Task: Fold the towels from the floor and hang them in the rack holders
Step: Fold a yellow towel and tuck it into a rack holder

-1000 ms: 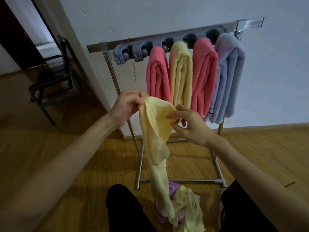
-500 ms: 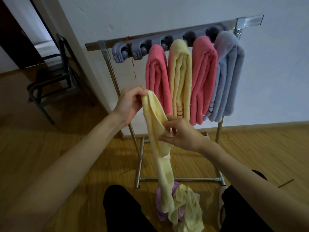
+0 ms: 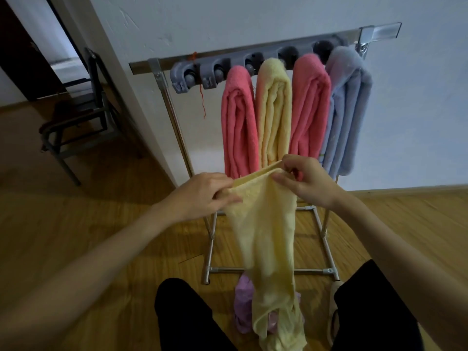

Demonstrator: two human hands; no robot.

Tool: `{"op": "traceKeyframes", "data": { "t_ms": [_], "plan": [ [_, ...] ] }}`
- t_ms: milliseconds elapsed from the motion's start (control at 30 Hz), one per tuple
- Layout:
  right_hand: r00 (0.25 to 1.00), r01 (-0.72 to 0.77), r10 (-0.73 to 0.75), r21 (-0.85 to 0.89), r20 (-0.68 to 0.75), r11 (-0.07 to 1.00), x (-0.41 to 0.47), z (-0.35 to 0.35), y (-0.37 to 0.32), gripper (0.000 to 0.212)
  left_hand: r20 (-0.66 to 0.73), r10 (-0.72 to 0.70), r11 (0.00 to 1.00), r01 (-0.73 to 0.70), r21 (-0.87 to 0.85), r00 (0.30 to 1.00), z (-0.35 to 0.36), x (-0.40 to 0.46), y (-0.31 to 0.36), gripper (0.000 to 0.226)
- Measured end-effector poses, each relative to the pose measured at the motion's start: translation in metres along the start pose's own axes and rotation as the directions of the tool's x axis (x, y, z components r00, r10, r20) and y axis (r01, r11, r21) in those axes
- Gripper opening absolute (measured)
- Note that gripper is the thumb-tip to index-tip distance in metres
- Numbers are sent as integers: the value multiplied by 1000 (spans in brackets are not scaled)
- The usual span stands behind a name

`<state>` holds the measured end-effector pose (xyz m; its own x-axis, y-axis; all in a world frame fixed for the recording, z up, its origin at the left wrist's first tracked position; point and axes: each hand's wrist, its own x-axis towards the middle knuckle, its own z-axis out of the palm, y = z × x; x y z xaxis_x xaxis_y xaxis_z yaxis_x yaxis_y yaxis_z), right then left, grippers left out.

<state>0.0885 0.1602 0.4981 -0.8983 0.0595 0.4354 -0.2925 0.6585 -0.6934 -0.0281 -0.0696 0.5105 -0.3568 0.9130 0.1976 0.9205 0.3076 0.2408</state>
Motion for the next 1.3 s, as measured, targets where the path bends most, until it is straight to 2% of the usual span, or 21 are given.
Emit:
{"op": "traceKeyframes", "data": {
  "t_ms": [133,267,400,500,567,667,733,833,900,1033,1200,1300],
  "plan": [
    [999,-25,26,-54,19,998,-9,-6,13,36,-227,27,984,-66,-164,974,-5,3,0,33],
    [999,-32,33,-35,17,999,-18,-18,22,29,-293,-14,949,-80,-306,956,-4,7,6,24],
    [998,-38,40,-67,37,997,-25,-28,26,12,-264,-138,858,-18,-513,955,-6,10,6,16],
    [999,-31,34,-77,36,997,-26,-31,27,14,-132,-133,803,29,-595,982,-10,10,4,12],
    [999,-35,36,-55,15,998,-25,-30,26,15,-55,-92,836,47,-547,994,-11,9,4,14],
    [999,-43,44,-34,7,998,-23,-25,23,13,-97,-43,954,12,-299,994,-1,9,8,47],
    [999,-32,32,-22,9,999,-23,-21,21,12,-194,-39,975,-6,-224,980,3,9,11,44],
    [1000,-6,6,-39,10,999,-26,-14,23,16,-329,-77,958,-22,-286,941,2,11,13,28],
    [1000,-6,6,-66,5,998,-28,-11,25,9,-383,-93,948,-36,-317,919,0,12,16,22],
    [998,27,-30,-54,-57,998,-28,-13,26,9,-429,-83,951,-57,-303,900,-3,13,20,26],
    [994,64,-74,-122,-83,990,-30,-20,28,17,-427,33,990,-88,-110,903,-8,11,12,44],
    [995,54,-64,-119,-79,991,-30,-21,31,9,-421,71,993,-106,-60,904,-9,9,8,44]
  ]
}}
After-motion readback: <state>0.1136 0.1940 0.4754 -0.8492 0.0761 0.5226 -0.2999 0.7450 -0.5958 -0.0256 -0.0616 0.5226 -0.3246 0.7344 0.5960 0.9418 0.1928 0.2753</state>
